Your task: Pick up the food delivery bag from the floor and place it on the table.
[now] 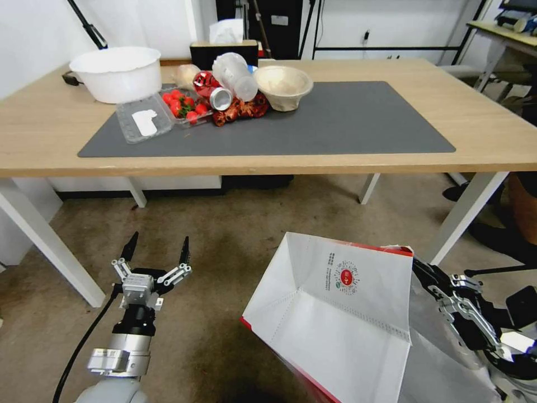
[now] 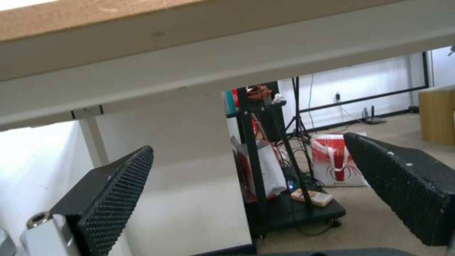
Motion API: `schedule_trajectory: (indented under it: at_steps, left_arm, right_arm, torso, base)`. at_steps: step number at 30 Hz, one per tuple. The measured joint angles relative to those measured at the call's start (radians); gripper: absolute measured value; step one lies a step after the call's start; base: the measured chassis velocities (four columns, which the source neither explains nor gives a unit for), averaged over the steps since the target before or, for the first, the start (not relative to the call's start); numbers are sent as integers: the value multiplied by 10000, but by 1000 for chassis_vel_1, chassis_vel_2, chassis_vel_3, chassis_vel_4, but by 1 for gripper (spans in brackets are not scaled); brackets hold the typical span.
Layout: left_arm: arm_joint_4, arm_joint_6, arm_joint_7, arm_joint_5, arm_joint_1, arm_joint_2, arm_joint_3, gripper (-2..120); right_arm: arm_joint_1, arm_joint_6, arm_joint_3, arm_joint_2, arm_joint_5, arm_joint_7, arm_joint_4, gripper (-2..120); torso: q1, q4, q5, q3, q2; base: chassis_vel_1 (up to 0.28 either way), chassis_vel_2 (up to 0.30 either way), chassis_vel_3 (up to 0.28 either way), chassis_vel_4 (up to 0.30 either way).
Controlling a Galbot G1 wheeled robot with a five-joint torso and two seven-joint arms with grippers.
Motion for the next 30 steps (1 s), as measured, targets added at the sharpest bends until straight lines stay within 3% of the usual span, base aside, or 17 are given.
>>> schedule_trajectory:
  at_steps: [30]
  left_arm:
    - [-128,98,-19,-57,23,-7,-73,100]
  right_arm:
    - [34,-27,150,42,77,-39,157,0]
  torso:
    - [394,0,0,797,1191]
  base:
    - [0,0,0,0]
